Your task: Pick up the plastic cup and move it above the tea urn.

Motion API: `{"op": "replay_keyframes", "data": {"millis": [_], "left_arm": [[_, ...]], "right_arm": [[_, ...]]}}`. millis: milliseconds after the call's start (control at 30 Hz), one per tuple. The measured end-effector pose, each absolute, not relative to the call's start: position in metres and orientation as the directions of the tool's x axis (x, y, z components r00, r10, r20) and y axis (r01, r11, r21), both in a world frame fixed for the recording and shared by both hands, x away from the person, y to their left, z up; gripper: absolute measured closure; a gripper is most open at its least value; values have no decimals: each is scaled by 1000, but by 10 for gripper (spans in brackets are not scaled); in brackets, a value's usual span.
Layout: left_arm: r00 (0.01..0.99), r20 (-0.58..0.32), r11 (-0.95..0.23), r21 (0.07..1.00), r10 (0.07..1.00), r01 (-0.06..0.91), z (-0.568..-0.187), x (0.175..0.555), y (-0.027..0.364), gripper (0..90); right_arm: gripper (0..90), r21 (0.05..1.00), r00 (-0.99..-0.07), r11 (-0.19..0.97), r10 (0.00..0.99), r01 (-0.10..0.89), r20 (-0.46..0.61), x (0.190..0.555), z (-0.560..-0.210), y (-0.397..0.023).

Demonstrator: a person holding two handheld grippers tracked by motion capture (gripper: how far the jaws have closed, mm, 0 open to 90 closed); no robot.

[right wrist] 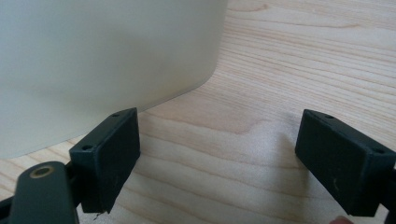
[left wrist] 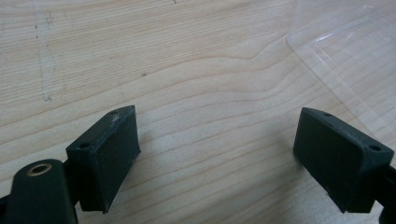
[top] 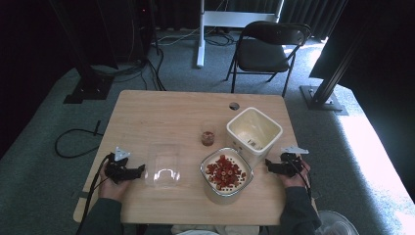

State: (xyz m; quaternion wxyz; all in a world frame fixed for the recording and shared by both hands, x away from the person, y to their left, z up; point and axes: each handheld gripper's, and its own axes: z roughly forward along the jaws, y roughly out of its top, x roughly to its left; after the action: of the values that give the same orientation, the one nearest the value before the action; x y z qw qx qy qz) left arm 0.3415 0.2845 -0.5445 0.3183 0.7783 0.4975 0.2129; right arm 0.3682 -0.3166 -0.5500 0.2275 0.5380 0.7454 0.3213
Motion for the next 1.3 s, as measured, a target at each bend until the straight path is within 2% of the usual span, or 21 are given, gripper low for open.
{"op": "replay_keyframes", "data": {"millis": [167,267,400,500,633,833,1100,1300], "left_arm": [[417,14,-304,706,909,639,-544,340,287,162],[416,13,-301,710,909,637,-543,339,290,225],[410,9,-299,699,912,649,-541,340,291,251],[407,7,-298,693,913,657,-538,338,295,357],[395,-8,-285,680,919,675,-534,336,298,435],[398,-79,-212,743,914,634,-508,324,305,447],[436,-38,-241,788,899,566,-471,311,289,413],[470,-22,-273,791,882,548,-462,305,265,411]], "right_arm": [[134,724,-318,215,948,656,6,368,-550,-317],[133,724,-318,215,948,656,6,368,-550,-317],[133,724,-317,214,948,656,7,368,-550,-317],[133,724,-318,215,948,656,7,368,-550,-317],[133,724,-317,214,948,656,7,368,-550,-317],[133,724,-317,214,948,656,7,368,-550,-317],[133,724,-317,214,948,656,7,368,-550,-317],[133,724,-317,214,948,656,7,368,-550,-317]]}}
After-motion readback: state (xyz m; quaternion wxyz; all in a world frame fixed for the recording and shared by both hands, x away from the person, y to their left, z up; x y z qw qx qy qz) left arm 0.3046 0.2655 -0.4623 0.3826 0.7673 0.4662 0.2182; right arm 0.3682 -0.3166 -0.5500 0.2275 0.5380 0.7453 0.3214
